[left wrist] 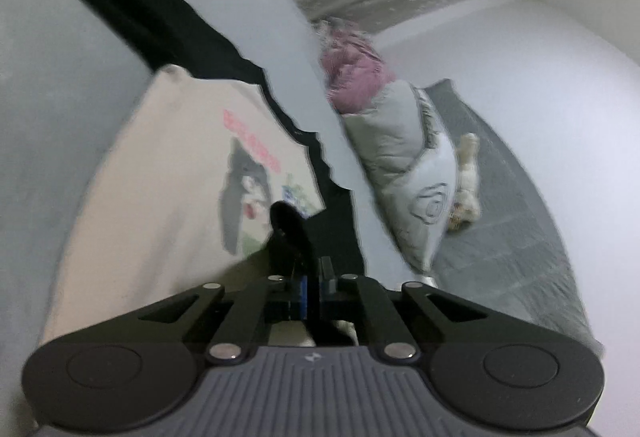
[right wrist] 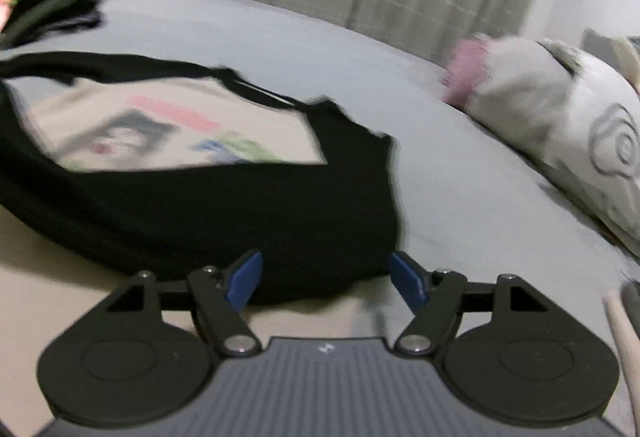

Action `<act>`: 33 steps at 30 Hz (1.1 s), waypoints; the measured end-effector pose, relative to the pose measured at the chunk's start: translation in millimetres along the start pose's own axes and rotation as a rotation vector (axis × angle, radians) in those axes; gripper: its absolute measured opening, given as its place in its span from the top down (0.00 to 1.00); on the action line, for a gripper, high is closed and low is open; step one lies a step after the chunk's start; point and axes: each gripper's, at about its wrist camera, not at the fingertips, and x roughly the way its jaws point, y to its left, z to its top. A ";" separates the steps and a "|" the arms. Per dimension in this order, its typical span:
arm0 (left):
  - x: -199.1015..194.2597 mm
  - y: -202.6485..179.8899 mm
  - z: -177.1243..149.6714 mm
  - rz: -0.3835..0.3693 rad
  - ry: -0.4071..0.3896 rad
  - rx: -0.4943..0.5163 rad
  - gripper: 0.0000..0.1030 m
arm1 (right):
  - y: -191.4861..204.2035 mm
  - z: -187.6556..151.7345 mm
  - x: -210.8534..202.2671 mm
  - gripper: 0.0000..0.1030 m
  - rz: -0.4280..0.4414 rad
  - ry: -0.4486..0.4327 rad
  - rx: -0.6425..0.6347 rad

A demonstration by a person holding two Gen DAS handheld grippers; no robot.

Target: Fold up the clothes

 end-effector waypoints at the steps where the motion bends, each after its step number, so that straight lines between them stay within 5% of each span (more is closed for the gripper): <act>1: -2.3 2.2 -2.7 0.054 0.015 0.000 0.97 | -2.1 -0.5 1.8 0.22 0.000 0.000 0.005; 3: -0.1 5.9 -8.7 0.164 0.058 -0.003 0.97 | -1.0 -1.2 5.5 0.22 -0.006 -0.010 -0.004; 6: 7.6 9.7 -17.1 0.216 0.094 -0.029 0.97 | 1.0 -1.5 11.1 0.21 -0.009 -0.021 -0.009; 11: -8.4 -5.6 -13.9 0.281 -0.005 0.048 0.97 | -7.5 7.2 8.1 0.21 0.025 -0.008 0.004; 23: -21.3 -26.7 0.7 0.108 -0.076 0.000 0.97 | -4.9 2.6 5.8 0.17 0.112 0.009 -0.048; 33: -26.7 -29.8 3.9 0.115 -0.102 -0.018 0.97 | -18.0 1.3 5.3 0.20 0.075 0.085 -0.199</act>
